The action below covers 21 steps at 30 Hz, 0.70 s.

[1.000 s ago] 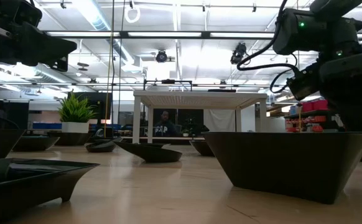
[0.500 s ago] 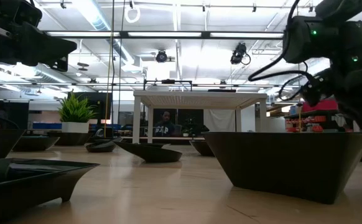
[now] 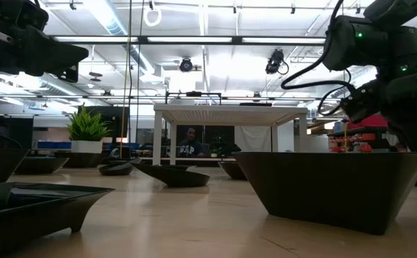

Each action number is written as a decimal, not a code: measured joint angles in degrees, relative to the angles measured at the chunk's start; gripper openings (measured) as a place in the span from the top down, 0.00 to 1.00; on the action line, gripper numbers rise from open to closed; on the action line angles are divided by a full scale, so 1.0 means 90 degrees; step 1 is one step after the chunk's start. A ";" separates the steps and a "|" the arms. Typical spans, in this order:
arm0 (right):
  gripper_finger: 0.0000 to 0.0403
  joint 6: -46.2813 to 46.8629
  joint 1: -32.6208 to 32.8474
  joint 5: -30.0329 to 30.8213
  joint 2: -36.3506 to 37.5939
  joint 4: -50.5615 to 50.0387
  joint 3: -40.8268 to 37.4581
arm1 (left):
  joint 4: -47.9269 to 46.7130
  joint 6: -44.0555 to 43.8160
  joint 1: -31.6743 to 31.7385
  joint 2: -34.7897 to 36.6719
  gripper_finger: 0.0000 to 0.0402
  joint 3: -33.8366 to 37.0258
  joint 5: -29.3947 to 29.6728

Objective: Pick & Place Mini shaped plates
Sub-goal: Put the drop-shaped plate on the shelf

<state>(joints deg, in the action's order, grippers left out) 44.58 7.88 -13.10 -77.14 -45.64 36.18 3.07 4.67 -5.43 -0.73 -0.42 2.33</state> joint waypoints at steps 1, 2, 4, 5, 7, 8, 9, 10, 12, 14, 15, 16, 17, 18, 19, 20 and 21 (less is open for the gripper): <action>0.75 0.0004 0.0000 0.0000 0.0000 -0.0012 0.0000 | 0.0000 0.0000 0.0000 0.0000 0.99 0.0000 0.0000; 0.75 0.0037 0.0000 0.0000 0.0000 -0.0017 -0.0010 | 0.0000 0.0000 -0.0001 -0.0002 0.99 0.0001 0.0001; 0.75 0.0181 0.0000 0.0000 0.0000 -0.0007 -0.0097 | 0.0000 0.0000 -0.0001 0.0000 0.99 0.0001 0.0000; 0.75 0.0228 0.0000 0.0000 0.0000 -0.0022 -0.0153 | 0.0000 0.0000 -0.0002 0.0000 0.99 0.0002 0.0000; 0.75 0.0283 0.0000 -0.0068 0.0000 -0.0027 -0.0237 | 0.0000 0.0000 0.0000 0.0000 0.99 0.0001 0.0000; 0.75 0.0293 0.0000 -0.0110 0.0000 -0.0026 -0.0255 | 0.0000 0.0000 -0.0002 0.0000 0.99 0.0000 0.0000; 0.75 0.0299 0.0001 -0.0138 0.0000 -0.0024 -0.0257 | 0.0000 0.0000 0.0000 0.0000 0.99 0.0002 0.0000; 0.75 0.0306 0.0008 -0.0155 0.0000 -0.0006 -0.0257 | 0.0000 0.0000 -0.0001 0.0000 0.99 0.0000 0.0001; 0.75 0.0306 0.0010 -0.0163 0.0000 0.0043 -0.0257 | 0.0000 0.0000 -0.0001 0.0000 0.99 0.0001 0.0000; 0.75 0.0335 0.0010 -0.0168 0.0000 0.0167 -0.0257 | 0.0000 0.0000 0.0000 0.0000 0.99 0.0000 0.0000; 0.75 0.0345 0.0010 -0.0171 0.0000 0.0235 -0.0257 | 0.0000 0.0000 -0.0001 0.0000 0.99 0.0000 0.0000; 0.75 0.0363 0.0010 -0.0191 0.0000 0.0304 -0.0257 | 0.0000 0.0000 -0.0001 0.0000 0.99 0.0002 0.0000; 0.75 0.0391 0.0010 -0.0227 0.0000 0.0364 -0.0257 | 0.0000 0.0000 0.0000 0.0000 0.99 0.0002 0.0000; 0.75 0.0423 0.0010 -0.0251 0.0000 0.0413 -0.0257 | 0.0000 0.0000 -0.0001 0.0000 0.99 0.0000 0.0001; 0.75 0.0448 0.0012 -0.0267 0.0000 0.0449 -0.0257 | 0.0000 0.0000 0.0000 -0.0002 0.99 0.0002 0.0000; 0.75 0.0465 0.0012 -0.0266 0.0000 0.0471 -0.0269 | 0.0000 0.0000 -0.0002 0.0000 0.99 0.0002 0.0000; 0.75 0.0484 0.0010 -0.0267 0.0000 0.0470 -0.0293 | 0.0000 0.0000 -0.0001 -0.0001 0.99 0.0001 0.0001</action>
<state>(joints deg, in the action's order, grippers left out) 48.93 7.97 -15.51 -77.14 -41.41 33.55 3.07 4.67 -5.44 -0.74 -0.42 2.34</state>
